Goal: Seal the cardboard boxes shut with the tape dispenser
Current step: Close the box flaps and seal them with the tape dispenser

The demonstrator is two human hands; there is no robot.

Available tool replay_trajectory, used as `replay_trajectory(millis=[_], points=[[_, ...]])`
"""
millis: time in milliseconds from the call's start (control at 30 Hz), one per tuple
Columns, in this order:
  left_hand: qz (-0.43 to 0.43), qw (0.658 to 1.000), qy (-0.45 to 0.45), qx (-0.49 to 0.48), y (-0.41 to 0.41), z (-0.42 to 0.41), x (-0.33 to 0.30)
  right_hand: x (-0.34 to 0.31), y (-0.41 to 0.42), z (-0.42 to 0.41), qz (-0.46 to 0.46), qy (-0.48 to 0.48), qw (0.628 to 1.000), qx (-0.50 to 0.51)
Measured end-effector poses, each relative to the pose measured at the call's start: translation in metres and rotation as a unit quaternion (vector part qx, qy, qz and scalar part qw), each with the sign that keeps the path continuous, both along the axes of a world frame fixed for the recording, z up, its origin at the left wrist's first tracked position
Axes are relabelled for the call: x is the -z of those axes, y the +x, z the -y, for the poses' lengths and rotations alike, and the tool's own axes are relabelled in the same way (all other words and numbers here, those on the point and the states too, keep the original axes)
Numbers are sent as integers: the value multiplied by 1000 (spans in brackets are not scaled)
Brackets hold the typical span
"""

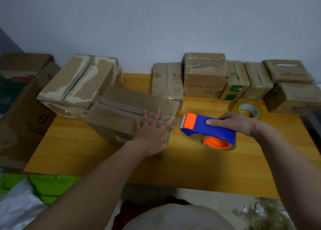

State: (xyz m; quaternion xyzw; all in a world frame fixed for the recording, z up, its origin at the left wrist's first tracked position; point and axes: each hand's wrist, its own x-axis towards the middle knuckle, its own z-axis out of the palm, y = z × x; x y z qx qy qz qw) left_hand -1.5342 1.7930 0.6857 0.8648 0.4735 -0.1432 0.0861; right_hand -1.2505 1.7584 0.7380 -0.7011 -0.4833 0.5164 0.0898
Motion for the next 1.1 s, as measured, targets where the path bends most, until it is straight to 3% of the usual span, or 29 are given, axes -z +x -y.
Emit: replay_trajectory(millis=[367, 500, 633, 900, 1100], points=[[-29, 999, -5, -18, 3, -2, -1, -2, 2, 13, -11, -22, 1000, 9], [-33, 998, -46, -9, 1, -4, -5, -2, -7, 10, 0, -41, 999, 0], [3, 999, -42, -32, 4, -1, -2, -1, -7, 9, 15, -52, 999, -1], [-10, 999, 8, -45, 12, 4, 3, -3, -19, 2, 103, -59, 992, -31], [-17, 999, 14, -48, 19, 9, 1, -17, -50, -9, 276, -31, 955, -101]])
